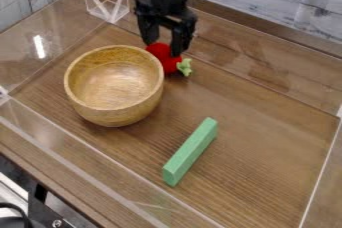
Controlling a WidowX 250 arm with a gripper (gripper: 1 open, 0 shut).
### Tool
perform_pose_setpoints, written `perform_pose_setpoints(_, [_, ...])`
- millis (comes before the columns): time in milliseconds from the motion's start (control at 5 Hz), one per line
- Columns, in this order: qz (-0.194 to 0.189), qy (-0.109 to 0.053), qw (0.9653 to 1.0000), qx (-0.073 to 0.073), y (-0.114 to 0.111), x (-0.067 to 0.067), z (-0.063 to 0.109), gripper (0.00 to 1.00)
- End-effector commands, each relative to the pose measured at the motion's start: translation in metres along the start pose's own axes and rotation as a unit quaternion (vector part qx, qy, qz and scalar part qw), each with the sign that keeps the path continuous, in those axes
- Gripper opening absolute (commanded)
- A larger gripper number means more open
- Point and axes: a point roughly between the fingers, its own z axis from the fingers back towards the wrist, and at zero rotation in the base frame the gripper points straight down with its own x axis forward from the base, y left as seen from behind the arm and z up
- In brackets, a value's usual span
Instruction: Move the red fruit to the left side of the table
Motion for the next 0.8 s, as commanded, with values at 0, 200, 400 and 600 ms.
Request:
perform_pose_setpoints(0, [0.049, -0.022, 0.9985, 0.015, 0.010, 0.007, 0.003, 1.00])
perform_pose_setpoints(200, [0.070, -0.026, 0.9970, 0.021, 0.018, 0.015, -0.001, 1.00])
perform_pose_setpoints(400, [0.098, -0.028, 0.9945, 0.025, 0.025, 0.022, -0.004, 1.00])
perform_pose_setpoints(600, [0.118, -0.030, 0.9922, 0.028, 0.026, 0.028, 0.004, 1.00])
